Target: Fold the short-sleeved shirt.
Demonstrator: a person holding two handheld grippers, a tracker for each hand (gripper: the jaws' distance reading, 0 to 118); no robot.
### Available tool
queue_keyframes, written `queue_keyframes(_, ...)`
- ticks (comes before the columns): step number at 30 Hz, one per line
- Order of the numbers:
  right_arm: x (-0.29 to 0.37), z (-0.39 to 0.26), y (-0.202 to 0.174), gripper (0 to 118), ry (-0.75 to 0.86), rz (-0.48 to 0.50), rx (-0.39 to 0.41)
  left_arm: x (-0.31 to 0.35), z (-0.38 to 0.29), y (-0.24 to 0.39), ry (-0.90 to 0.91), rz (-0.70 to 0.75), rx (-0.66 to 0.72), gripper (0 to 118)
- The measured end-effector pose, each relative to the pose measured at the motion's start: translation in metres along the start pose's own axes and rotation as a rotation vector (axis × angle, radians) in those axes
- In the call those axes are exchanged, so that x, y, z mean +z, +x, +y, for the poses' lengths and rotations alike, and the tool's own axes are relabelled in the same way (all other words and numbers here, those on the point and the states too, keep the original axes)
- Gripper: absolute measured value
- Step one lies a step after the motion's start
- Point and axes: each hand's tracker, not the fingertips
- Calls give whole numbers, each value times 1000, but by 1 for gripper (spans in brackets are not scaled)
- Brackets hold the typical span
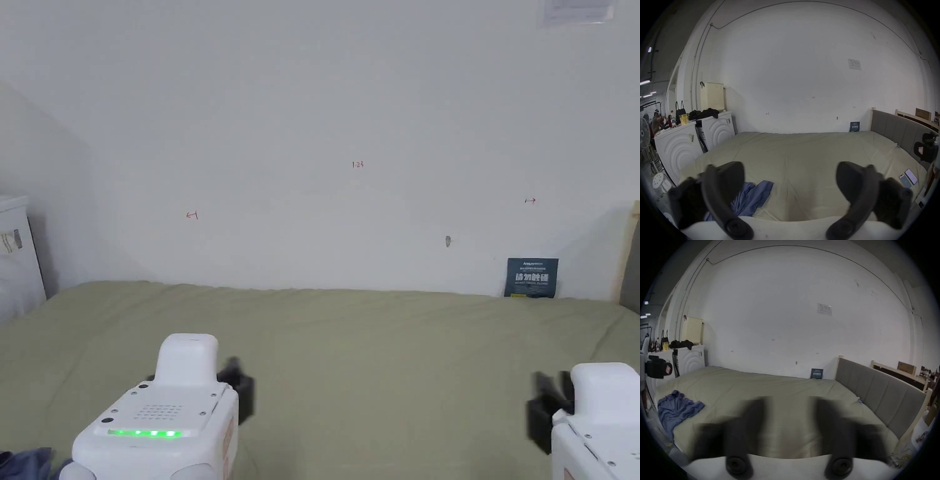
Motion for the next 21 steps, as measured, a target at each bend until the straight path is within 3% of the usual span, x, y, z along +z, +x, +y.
queue_keyframes(1,0,-1,-2,0,26,-66,14,-2,-4,1,-54,6,1,0)
queue_keyframes(4,6,0,-6,0,18,-13,-38,-3,-2,-2,-31,-16,34,0)
queue_keyframes(8,5,-2,-13,0,11,-23,-16,-5,-3,-5,-26,-5,23,0)
queue_keyframes(13,-4,-2,-21,0,-18,5,-52,-3,-7,-18,-14,15,16,0)
queue_keyframes(17,-19,-3,-60,0,-42,108,-58,5,-15,-54,-46,90,61,0)
queue_keyframes(21,-32,-2,-125,0,-40,272,-25,26,-28,-118,-50,259,72,0)
